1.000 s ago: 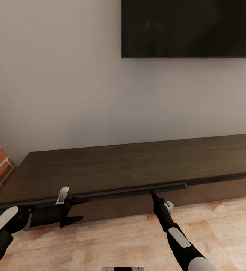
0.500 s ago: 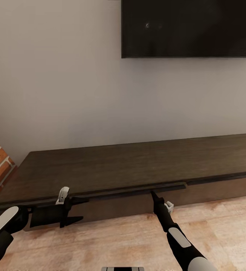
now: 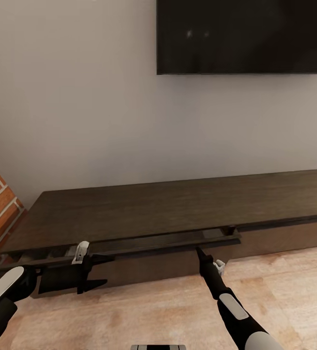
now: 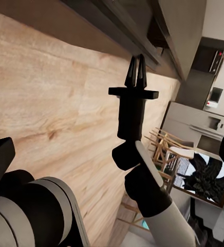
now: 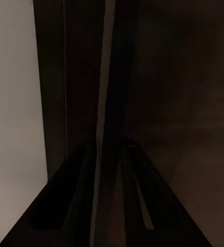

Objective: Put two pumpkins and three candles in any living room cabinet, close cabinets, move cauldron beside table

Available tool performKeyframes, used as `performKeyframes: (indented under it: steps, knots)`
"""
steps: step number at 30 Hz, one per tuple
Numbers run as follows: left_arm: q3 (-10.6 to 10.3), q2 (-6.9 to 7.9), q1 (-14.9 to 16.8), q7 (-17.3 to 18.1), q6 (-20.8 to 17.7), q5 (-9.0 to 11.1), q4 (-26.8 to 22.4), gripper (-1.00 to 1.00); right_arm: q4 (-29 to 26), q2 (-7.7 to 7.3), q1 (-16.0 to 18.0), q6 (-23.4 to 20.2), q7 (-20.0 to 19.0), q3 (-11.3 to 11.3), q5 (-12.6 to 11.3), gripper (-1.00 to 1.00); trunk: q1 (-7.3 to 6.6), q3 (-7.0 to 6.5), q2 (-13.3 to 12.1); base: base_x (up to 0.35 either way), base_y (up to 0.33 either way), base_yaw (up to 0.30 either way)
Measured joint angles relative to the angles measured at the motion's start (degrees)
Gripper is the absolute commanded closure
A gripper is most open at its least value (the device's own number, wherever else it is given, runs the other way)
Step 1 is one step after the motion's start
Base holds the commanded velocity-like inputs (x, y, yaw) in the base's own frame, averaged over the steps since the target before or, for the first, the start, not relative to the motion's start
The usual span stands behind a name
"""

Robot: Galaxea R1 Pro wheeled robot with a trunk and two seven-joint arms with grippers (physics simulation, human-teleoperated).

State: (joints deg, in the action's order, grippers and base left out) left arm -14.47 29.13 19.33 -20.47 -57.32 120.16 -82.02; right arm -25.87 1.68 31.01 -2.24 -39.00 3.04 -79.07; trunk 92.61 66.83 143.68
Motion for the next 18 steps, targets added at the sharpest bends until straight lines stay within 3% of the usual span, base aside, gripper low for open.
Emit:
performKeyframes:
  steps: [18]
  knots:
    - [0.01,0.00,-0.01,-0.01,0.06,0.00,0.02,-1.00,0.28,-0.05,0.01,0.46,-0.41,-0.38,-0.31,1.00,0.00,0.00,0.00,-0.074,0.000,0.000]
